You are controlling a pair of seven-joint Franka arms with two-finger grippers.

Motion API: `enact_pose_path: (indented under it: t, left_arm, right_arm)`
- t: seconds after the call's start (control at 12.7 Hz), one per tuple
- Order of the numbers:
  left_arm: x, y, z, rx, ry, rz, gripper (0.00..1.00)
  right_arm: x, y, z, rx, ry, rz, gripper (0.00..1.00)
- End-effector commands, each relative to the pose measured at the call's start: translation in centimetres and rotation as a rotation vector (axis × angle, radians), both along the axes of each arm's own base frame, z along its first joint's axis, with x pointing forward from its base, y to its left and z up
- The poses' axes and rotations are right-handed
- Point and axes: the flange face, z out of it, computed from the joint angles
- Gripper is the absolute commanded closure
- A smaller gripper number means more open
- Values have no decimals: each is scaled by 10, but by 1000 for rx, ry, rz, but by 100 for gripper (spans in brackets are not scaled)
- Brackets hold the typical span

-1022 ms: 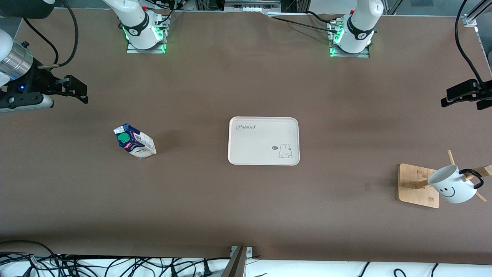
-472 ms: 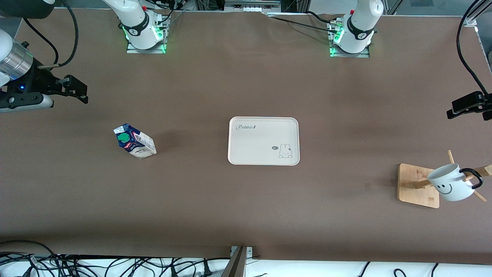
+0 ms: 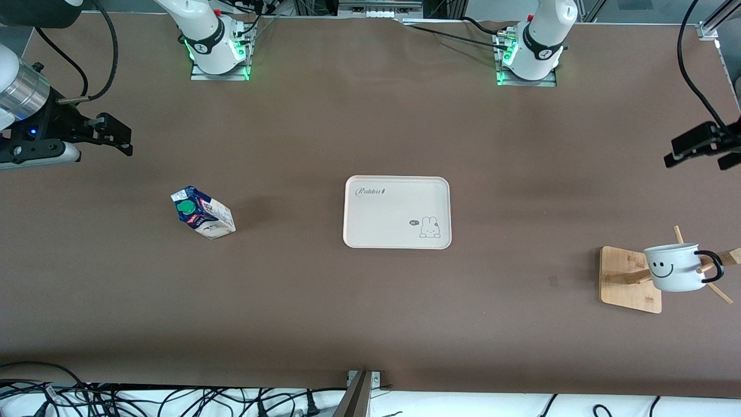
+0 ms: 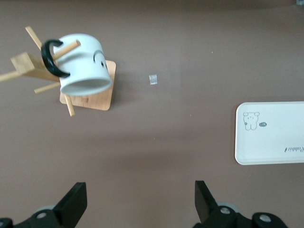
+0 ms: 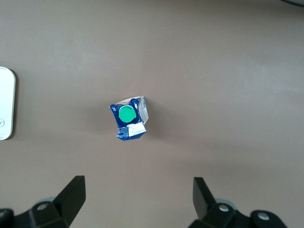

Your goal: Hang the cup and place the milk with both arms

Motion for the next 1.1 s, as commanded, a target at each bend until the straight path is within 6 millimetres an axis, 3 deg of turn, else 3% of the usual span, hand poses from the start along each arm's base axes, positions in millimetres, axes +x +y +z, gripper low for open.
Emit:
enact_pose_path:
  t: [0.0,0.24,0.79,1.02]
  left_arm:
    - [-15,-17,-3,20,-20,-25,0]
    - [-16,-36,-1,76,-17,-69,0]
    - [-17,-44,-3,80,-2,-79,0]
    - [-17,-35,-5,67,12,-56,0]
  right_arm:
    - [-5,-1,4,-18,-11,17,0]
    - [-5,-1,4,-18,-11,17,0]
    - [-5,-1,4,-18,-11,17,0]
    - [-5,-1,4,-18,-11,17,0]
